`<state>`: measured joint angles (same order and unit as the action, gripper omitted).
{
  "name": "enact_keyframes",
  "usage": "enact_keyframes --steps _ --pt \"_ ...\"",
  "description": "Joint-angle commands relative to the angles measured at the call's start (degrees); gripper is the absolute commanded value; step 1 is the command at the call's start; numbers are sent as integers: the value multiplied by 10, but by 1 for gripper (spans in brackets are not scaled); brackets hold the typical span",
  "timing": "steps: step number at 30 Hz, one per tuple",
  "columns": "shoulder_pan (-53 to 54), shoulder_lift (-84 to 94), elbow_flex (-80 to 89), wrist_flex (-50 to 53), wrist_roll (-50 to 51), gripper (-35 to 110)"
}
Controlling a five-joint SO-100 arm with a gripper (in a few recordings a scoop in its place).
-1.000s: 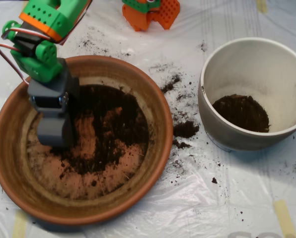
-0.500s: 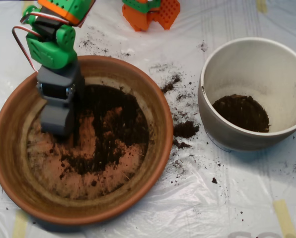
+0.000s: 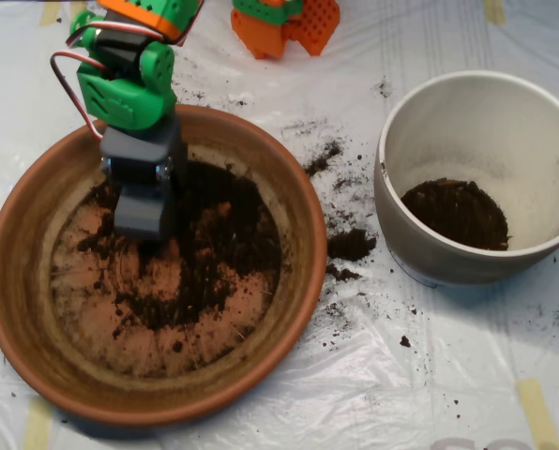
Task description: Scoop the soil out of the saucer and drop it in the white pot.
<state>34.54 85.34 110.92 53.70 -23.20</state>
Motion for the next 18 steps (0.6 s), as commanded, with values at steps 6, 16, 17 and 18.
enact_keyframes --steps 6,16,17,18 --pt "13 25 25 8 -16 0" --pt "-114 182 -46 151 91 0" --pt "-128 184 -70 173 103 0" --pt "-142 188 -92 190 113 0"
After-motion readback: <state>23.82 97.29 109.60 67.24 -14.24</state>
